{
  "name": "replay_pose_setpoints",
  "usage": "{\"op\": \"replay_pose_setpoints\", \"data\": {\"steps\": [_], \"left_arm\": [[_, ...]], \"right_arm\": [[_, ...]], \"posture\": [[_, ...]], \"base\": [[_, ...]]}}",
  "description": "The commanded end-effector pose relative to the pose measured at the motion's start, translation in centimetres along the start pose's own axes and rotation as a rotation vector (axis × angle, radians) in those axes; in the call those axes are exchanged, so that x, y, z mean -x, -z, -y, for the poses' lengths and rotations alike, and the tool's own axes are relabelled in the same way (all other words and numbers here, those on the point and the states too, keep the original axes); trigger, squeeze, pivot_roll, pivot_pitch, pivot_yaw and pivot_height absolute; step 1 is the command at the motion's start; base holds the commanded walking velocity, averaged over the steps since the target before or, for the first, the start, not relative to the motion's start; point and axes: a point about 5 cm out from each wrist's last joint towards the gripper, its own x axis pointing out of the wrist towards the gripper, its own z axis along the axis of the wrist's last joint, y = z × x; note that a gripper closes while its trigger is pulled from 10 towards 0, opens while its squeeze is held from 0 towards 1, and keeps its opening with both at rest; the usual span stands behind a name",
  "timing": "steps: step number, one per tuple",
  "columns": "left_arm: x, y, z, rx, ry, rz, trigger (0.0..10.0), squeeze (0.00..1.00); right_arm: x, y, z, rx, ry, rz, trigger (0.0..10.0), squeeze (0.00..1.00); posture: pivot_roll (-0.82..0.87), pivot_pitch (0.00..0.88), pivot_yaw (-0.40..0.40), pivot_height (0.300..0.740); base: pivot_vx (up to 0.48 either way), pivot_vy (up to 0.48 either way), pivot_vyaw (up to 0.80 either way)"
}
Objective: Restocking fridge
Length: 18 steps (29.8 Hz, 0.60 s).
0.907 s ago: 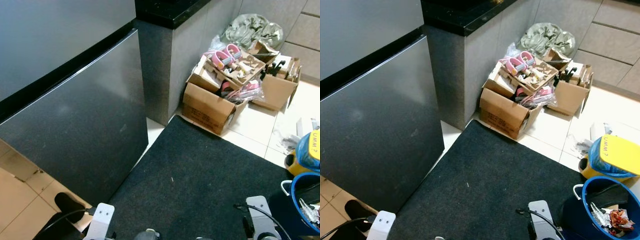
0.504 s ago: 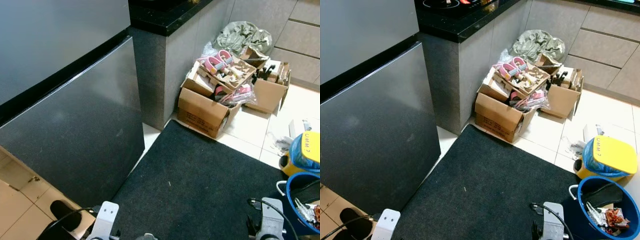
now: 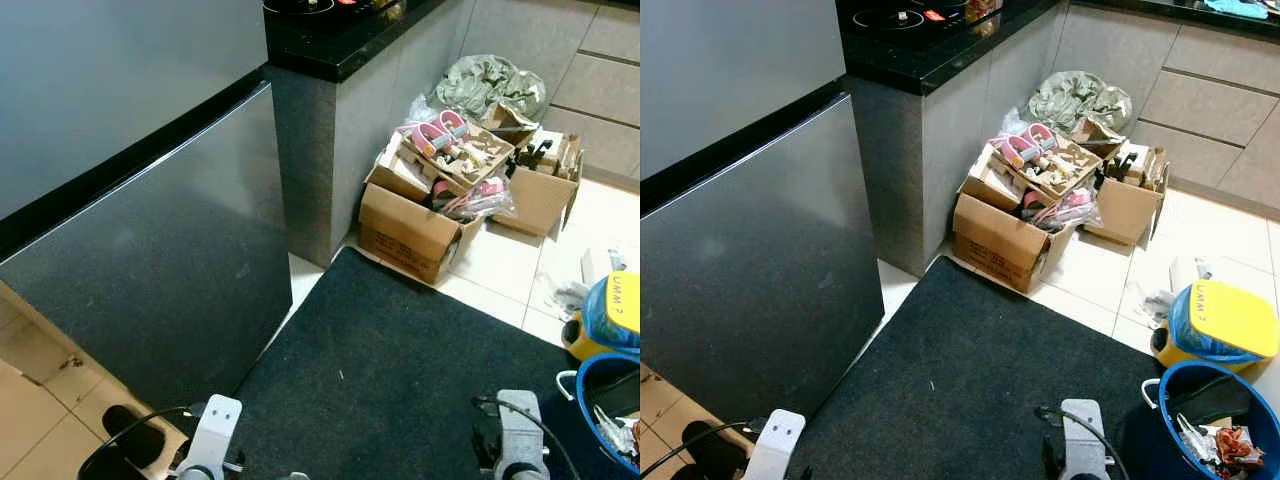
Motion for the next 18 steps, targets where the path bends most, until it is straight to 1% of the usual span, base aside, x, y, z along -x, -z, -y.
{"op": "replay_pose_setpoints", "data": {"steps": [1, 7, 18], "left_arm": [[0.13, 0.44, 0.85, -0.004, 0.017, -0.015, 10.0, 0.0], [0.2, 0.6, 1.08, -0.014, 0.021, -0.016, 10.0, 0.0], [0.25, 0.78, 0.88, -0.03, 0.013, -0.023, 10.0, 0.0]], "right_arm": [[0.27, 0.93, 0.23, 0.023, -0.004, -0.032, 10.0, 0.0], [0.43, 1.46, 0.42, 0.05, -0.004, -0.052, 10.0, 0.0], [0.37, 1.25, 0.09, 0.035, -0.012, -0.039, 10.0, 0.0]], "posture": [[-0.08, 0.048, -0.049, 0.74], [-0.07, 0.045, -0.049, 0.74], [-0.07, 0.046, -0.05, 0.74]], "base": [[0.0, 0.0, 0.0], [0.0, 0.0, 0.0], [0.0, 0.0, 0.0]]}}
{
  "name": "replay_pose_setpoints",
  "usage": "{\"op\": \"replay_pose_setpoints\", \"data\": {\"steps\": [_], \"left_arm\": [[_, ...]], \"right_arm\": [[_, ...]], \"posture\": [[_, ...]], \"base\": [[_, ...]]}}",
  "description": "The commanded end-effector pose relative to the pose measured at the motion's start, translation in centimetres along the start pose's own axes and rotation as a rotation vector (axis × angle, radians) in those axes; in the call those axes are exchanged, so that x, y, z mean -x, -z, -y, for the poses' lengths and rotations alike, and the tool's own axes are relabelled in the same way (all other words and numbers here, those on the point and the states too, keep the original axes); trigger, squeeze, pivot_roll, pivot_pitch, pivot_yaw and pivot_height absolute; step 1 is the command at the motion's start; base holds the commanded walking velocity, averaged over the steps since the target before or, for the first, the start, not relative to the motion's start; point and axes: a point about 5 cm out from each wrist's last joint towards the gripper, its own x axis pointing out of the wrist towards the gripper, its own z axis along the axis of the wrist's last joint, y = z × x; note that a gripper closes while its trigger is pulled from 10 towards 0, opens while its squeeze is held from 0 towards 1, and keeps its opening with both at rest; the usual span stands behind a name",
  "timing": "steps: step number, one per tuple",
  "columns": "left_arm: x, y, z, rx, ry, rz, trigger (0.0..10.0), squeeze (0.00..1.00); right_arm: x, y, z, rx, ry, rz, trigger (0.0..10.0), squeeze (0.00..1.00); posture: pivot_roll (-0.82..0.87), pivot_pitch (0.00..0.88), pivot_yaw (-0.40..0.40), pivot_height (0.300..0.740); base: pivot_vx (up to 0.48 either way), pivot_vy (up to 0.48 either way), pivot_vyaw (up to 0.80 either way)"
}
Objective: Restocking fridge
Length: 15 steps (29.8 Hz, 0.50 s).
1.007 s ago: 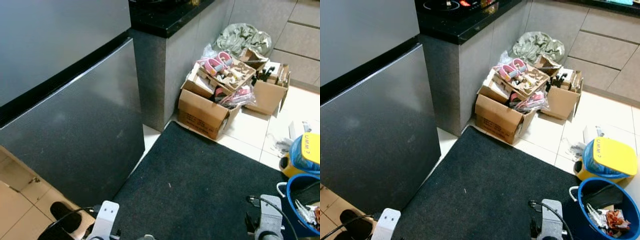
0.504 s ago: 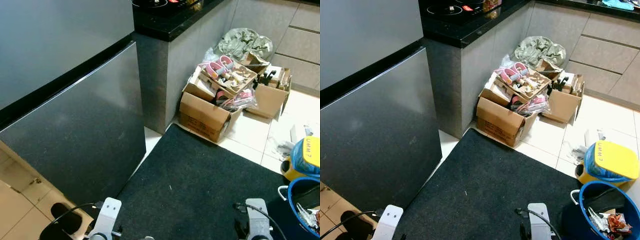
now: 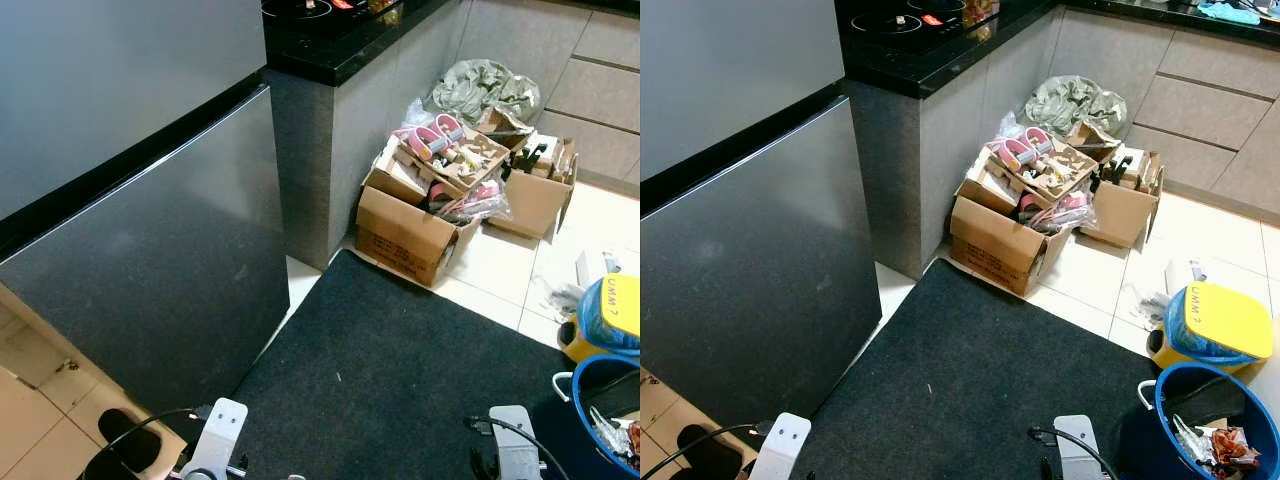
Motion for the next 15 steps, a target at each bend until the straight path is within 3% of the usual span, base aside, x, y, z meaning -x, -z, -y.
{"op": "replay_pose_setpoints", "data": {"steps": [1, 15], "left_arm": [[0.2, 0.7, 0.4, -0.004, 0.007, -0.025, 10.0, 0.0], [0.6, 2.0, 0.5, -0.015, 0.014, -0.089, 10.0, 0.0]], "right_arm": [[0.1, 0.1, 0.0, -0.006, -0.003, 0.001, 10.0, 0.0], [0.1, 0.5, 0.1, 0.002, 0.0, -0.013, 10.0, 0.0]], "posture": [[-0.07, 0.047, -0.05, 0.74], [-0.08, 0.05, -0.05, 0.74]], "base": [[0.0, 0.0, 0.0], [0.0, 0.0, 0.0]]}}
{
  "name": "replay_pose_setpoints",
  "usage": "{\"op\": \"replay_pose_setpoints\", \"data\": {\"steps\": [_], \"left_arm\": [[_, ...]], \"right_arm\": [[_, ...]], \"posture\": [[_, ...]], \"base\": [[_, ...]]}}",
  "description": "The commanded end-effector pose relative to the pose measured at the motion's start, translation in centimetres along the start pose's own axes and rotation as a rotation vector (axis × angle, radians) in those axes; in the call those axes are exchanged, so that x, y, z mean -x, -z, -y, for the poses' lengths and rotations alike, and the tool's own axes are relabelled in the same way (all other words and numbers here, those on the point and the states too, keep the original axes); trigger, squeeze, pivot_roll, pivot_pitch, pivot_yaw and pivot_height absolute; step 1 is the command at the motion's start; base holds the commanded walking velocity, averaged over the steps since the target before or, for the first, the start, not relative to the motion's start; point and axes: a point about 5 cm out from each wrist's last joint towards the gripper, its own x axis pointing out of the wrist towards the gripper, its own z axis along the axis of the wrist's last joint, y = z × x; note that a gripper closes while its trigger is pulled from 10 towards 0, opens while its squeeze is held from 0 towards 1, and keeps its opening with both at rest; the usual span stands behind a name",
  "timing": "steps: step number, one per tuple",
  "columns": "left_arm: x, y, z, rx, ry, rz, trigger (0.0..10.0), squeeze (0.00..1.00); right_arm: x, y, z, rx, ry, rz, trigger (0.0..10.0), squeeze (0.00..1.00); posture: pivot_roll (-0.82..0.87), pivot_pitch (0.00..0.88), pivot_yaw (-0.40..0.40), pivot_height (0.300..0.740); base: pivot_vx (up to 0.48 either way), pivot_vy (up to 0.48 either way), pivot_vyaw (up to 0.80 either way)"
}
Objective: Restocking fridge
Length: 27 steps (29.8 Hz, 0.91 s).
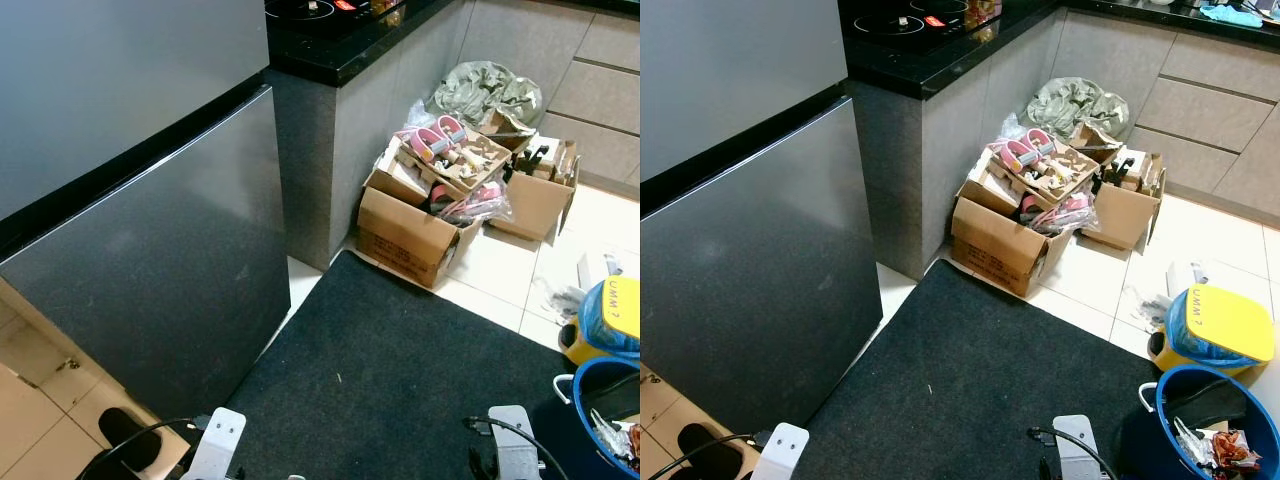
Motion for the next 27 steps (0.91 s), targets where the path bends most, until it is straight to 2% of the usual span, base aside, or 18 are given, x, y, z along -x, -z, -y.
{"op": "replay_pose_setpoints", "data": {"steps": [1, 27], "left_arm": [[0.17, 0.7, 0.34, -0.008, 0.008, -0.03, 10.0, 0.0], [0.39, 1.57, 0.46, -0.014, 0.01, -0.07, 10.0, 0.0]], "right_arm": [[0.15, 0.49, 0.18, -0.001, 0.008, -0.015, 10.0, 0.0], [0.16, 0.58, 0.22, 0.009, 0.012, -0.022, 10.0, 0.0]], "posture": [[-0.08, 0.05, -0.05, 0.74], [-0.08, 0.05, -0.051, 0.74]], "base": [[0.0, 0.0, 0.0], [0.0, 0.0, 0.0]]}}
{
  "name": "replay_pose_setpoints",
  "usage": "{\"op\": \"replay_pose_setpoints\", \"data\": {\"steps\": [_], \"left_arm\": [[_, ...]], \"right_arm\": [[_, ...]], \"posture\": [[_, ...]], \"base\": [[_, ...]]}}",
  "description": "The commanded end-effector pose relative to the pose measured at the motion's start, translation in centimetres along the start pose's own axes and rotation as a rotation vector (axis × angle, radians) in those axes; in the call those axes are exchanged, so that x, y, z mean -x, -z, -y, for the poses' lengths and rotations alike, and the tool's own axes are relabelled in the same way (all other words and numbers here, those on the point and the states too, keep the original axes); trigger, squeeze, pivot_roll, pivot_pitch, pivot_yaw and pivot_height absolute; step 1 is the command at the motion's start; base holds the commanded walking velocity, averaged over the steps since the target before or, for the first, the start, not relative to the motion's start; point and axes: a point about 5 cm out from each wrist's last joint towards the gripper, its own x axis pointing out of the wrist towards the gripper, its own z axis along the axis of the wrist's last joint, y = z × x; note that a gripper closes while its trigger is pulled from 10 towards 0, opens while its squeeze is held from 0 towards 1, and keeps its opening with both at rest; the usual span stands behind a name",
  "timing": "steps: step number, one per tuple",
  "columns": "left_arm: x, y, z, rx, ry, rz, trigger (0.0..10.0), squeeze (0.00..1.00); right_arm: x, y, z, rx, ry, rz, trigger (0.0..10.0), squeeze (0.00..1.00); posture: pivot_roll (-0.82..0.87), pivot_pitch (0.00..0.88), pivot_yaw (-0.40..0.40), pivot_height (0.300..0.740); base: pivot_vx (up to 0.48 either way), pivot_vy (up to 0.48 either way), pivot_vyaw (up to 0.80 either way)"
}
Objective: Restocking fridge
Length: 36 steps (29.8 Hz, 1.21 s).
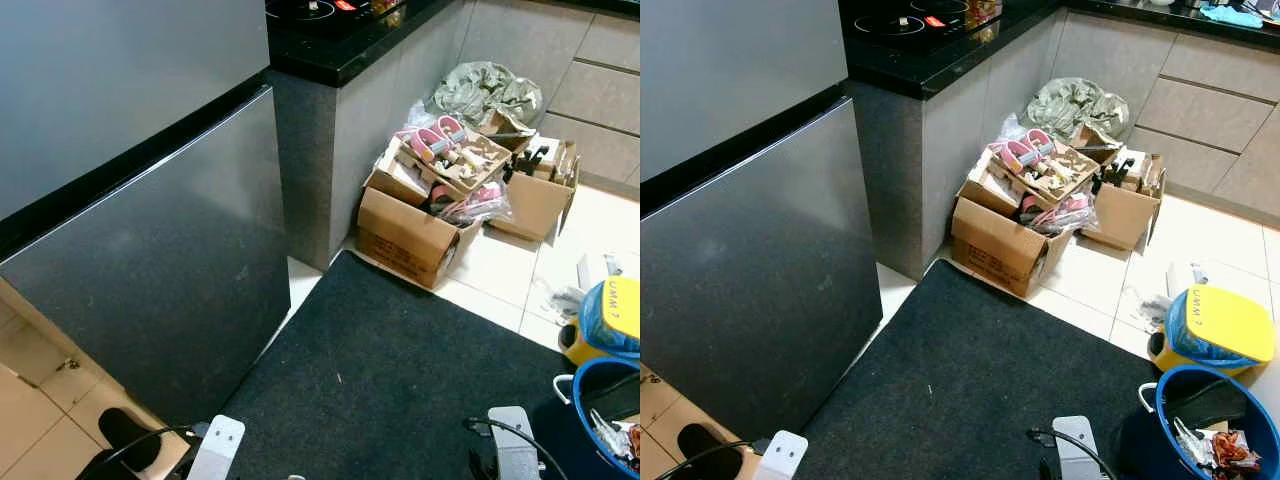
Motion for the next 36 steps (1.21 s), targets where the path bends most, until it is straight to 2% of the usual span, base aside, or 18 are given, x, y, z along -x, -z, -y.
{"op": "replay_pose_setpoints", "data": {"steps": [1, 9, 12, 15, 18, 26, 36], "left_arm": [[0.2, 0.7, 0.3, -0.007, 0.007, -0.03, 10.0, 0.0], [0.1, 0.7, -0.1, -0.019, 0.005, -0.035, 10.0, 0.0], [0.1, 0.5, -0.4, -0.045, 0.009, -0.027, 10.0, 0.0], [0.0, 0.3, -0.5, -0.043, 0.004, -0.022, 10.0, 0.0], [0.0, 0.2, -0.4, -0.014, -0.007, -0.021, 10.0, 0.0], [0.0, 0.2, -0.3, -0.033, -0.002, -0.023, 10.0, 0.0], [-0.3, -1.0, -0.6, -0.047, -0.008, 0.022, 10.0, 0.0]], "right_arm": [[0.1, 0.5, 0.2, 0.004, 0.009, -0.017, 10.0, 0.0], [0.0, 0.2, -0.6, 0.03, -0.007, -0.014, 10.0, 0.0], [-0.3, -1.0, -0.4, 0.009, 0.006, 0.019, 10.0, 0.0], [-0.4, -1.3, -0.1, 0.009, 0.01, 0.024, 10.0, 0.0], [-0.4, -0.9, 0.2, 0.054, -0.002, 0.005, 10.0, 0.0], [-0.4, -1.1, 0.1, 0.062, -0.003, 0.004, 10.0, 0.0], [-0.1, 0.1, -0.9, 0.082, -0.027, -0.03, 10.0, 0.0]], "posture": [[-0.07, 0.045, -0.046, 0.74], [-0.03, 0.014, -0.005, 0.74], [-0.01, 0.025, -0.003, 0.74], [0.01, 0.025, -0.017, 0.74], [0.01, 0.0, -0.039, 0.74], [-0.01, 0.0, -0.031, 0.74], [0.01, 0.0, -0.023, 0.74]], "base": [[0.0, 0.0, 0.0], [0.0, 0.0, 0.0], [0.0, 0.0, 0.0], [0.0, 0.0, 0.0], [0.0, 0.0, 0.0], [0.0, 0.0, 0.0], [0.0, 0.0, 0.0]]}}
